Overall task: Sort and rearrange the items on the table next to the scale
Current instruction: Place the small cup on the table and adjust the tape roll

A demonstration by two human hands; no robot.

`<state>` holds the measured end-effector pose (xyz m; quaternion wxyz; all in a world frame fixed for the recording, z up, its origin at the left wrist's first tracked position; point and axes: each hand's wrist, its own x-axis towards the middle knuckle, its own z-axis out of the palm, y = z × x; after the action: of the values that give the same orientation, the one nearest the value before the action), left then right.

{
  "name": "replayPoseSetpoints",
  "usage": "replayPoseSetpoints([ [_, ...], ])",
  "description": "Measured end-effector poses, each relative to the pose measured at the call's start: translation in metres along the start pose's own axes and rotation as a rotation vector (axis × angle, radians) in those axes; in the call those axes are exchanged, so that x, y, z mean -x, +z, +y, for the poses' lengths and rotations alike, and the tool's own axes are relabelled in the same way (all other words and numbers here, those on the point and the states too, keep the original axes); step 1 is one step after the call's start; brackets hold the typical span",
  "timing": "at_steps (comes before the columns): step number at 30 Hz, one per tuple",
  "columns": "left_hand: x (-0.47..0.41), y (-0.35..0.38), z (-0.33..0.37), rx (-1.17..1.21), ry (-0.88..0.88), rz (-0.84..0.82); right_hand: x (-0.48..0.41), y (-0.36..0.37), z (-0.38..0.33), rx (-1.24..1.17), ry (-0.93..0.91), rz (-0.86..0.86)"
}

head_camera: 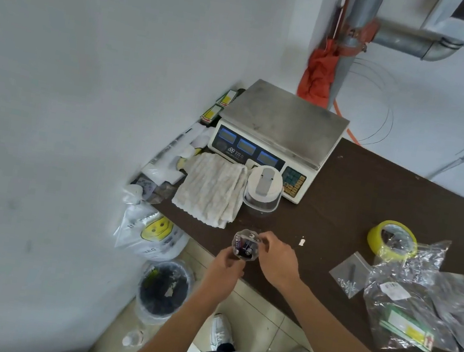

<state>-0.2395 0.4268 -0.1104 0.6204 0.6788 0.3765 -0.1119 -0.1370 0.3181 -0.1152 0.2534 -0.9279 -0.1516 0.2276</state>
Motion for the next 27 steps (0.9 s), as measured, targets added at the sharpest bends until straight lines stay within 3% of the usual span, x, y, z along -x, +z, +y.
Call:
replayPoseSetpoints([
  [12,-0.028,-0.014,0.0,0.163,-0.099,-0.085,0.001,0.016,-0.009,-0.016,0.082,-0.024],
  [27,-0.045,0.002,0.008,0.192,-0.132,-0.042,0.004,-0.006,0.005,-0.144,-0.028,-0.161],
])
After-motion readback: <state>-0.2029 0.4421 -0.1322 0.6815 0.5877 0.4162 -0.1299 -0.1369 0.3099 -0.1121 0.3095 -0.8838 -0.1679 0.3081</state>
